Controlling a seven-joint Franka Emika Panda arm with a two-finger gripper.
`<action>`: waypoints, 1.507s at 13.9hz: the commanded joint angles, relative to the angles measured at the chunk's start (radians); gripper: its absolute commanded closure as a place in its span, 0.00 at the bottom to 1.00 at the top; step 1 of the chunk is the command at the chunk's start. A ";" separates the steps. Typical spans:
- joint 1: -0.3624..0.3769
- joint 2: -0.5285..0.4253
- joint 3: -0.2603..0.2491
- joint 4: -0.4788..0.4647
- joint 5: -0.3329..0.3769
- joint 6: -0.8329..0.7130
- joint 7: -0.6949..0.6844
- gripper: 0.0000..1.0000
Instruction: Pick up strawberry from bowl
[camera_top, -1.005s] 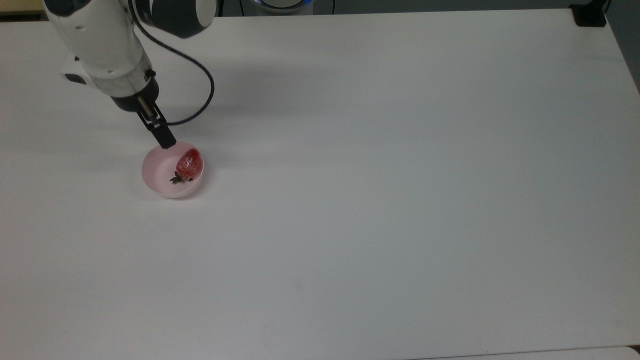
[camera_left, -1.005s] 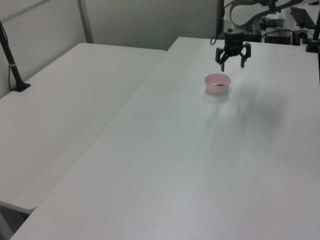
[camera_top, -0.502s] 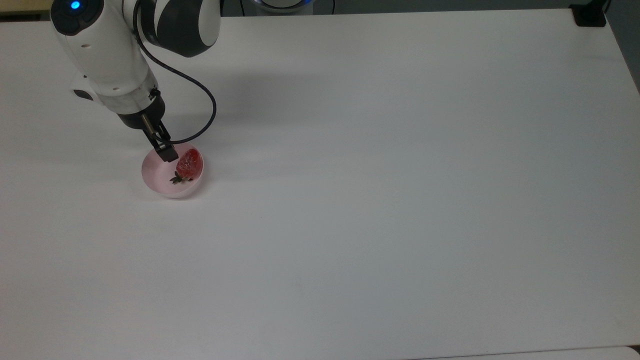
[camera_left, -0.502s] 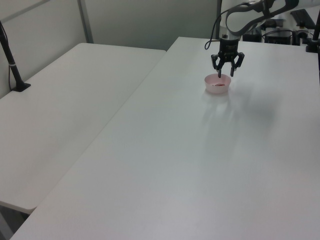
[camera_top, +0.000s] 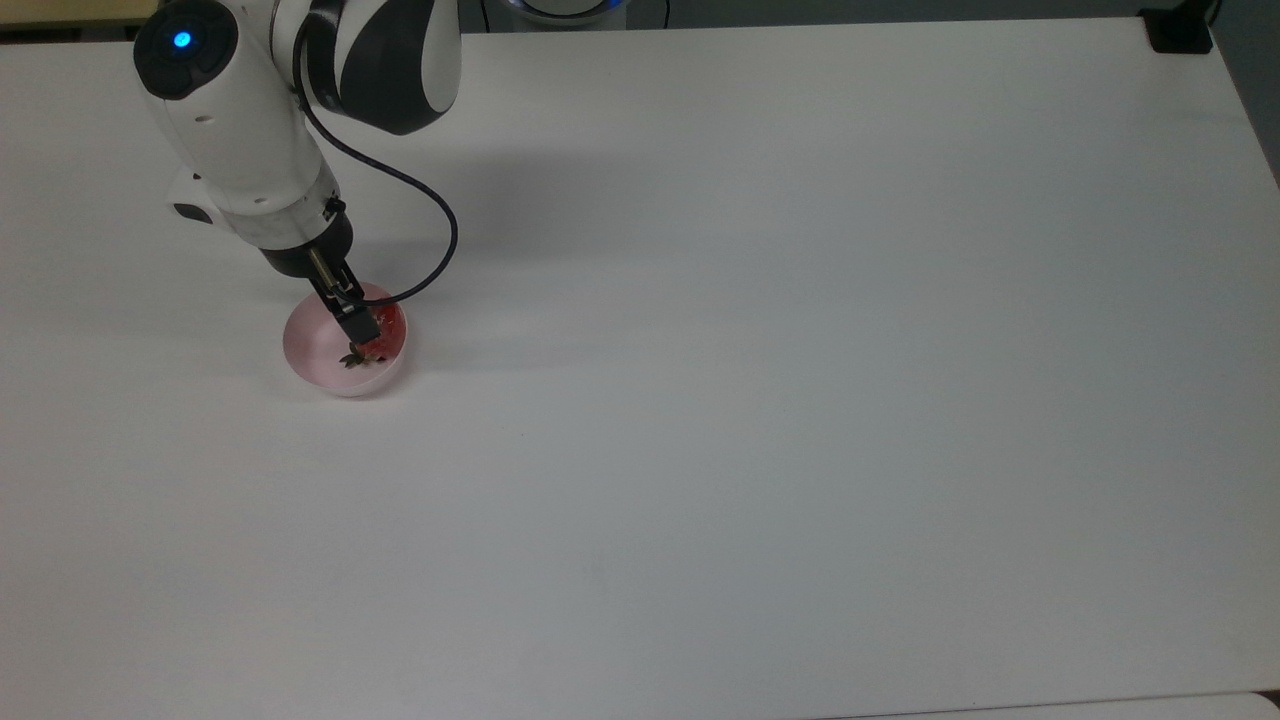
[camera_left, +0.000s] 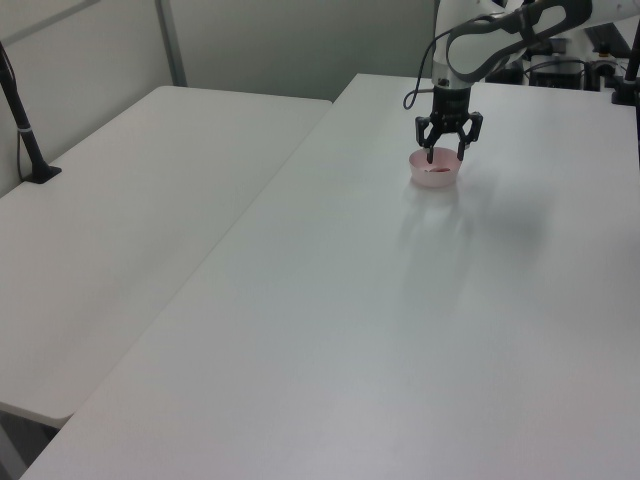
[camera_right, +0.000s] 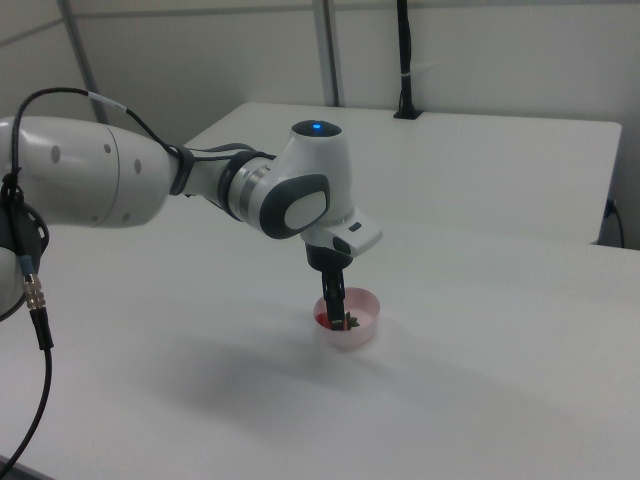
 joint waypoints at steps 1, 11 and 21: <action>0.007 0.011 0.017 0.000 -0.008 0.026 0.009 0.18; -0.001 0.039 0.023 0.000 -0.046 0.069 -0.002 0.39; 0.000 -0.001 0.023 0.000 -0.037 0.057 -0.070 0.60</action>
